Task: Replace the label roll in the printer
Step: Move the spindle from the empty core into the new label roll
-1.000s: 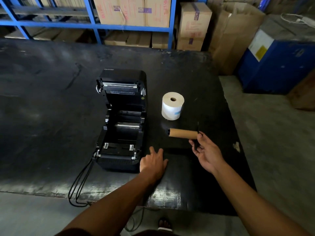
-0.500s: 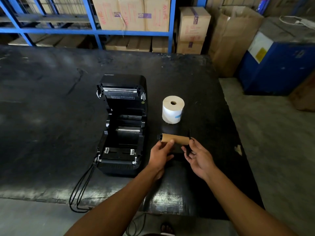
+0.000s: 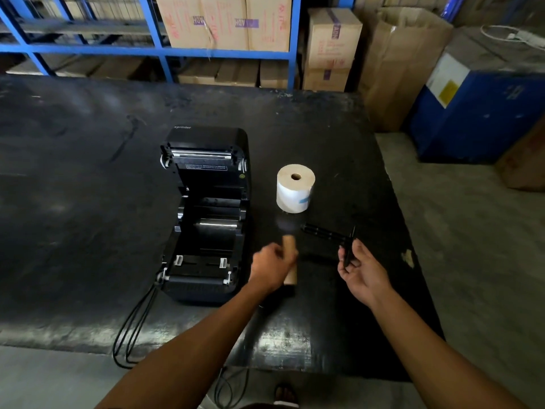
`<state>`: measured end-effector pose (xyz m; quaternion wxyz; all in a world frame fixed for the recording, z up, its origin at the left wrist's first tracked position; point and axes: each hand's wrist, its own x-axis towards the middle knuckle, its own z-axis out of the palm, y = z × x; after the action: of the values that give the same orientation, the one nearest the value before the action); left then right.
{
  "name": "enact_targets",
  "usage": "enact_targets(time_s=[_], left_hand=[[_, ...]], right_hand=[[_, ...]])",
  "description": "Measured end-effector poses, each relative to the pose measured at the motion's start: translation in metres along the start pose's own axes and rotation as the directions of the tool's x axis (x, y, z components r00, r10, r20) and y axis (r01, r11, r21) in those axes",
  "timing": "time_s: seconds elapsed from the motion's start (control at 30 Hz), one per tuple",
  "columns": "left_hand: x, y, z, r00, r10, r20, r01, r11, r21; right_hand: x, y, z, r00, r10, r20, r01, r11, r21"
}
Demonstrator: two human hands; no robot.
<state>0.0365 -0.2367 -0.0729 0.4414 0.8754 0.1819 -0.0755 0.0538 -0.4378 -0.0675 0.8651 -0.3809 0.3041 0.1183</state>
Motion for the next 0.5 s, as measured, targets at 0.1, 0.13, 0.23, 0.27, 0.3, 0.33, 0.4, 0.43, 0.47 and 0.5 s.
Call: enact_targets(time_s=[0.1, 0.13, 0.23, 0.27, 0.3, 0.33, 0.4, 0.43, 0.47, 0.5], left_hand=[[-0.009, -0.007, 0.020, 0.994, 0.011, 0.113, -0.038, 0.969, 0.243], [-0.010, -0.007, 0.024, 0.993, 0.023, 0.119, -0.056, 0.956, 0.289], [-0.009, -0.007, 0.031, 0.988, 0.064, 0.142, -0.116, 0.914, 0.390], [-0.009, -0.006, 0.032, 0.986, 0.075, 0.148, -0.130, 0.902, 0.411], [-0.009, -0.007, 0.032, 0.985, 0.080, 0.152, -0.138, 0.895, 0.425], [-0.009, -0.007, 0.032, 0.984, 0.085, 0.153, -0.145, 0.889, 0.435], [-0.010, -0.008, 0.031, 0.984, 0.090, 0.155, -0.152, 0.876, 0.457], [-0.010, -0.009, 0.031, 0.985, 0.085, 0.151, -0.147, 0.872, 0.466], [-0.010, -0.009, 0.031, 0.986, 0.076, 0.146, -0.137, 0.872, 0.470], [-0.011, -0.010, 0.031, 0.988, 0.066, 0.140, -0.125, 0.874, 0.470]], right_hand=[[0.001, -0.001, -0.005, 1.000, 0.003, -0.014, -0.003, 1.000, -0.004], [0.000, -0.001, -0.007, 1.000, 0.004, -0.018, -0.004, 1.000, -0.005], [-0.002, 0.000, -0.012, 1.000, 0.005, -0.029, -0.005, 1.000, -0.013], [-0.003, 0.000, -0.013, 0.999, 0.006, -0.034, -0.006, 1.000, -0.016], [-0.003, 0.000, -0.013, 0.999, 0.006, -0.040, -0.007, 1.000, -0.019], [-0.004, 0.000, -0.014, 0.999, 0.005, -0.046, -0.006, 1.000, -0.022], [-0.005, 0.001, -0.015, 0.999, 0.002, -0.052, -0.003, 1.000, -0.030], [-0.006, 0.002, -0.015, 0.999, 0.000, -0.054, -0.002, 0.999, -0.033], [-0.006, 0.003, -0.014, 0.999, -0.001, -0.054, -0.001, 0.999, -0.034], [-0.007, 0.003, -0.014, 0.999, 0.001, -0.053, -0.003, 0.999, -0.033]])
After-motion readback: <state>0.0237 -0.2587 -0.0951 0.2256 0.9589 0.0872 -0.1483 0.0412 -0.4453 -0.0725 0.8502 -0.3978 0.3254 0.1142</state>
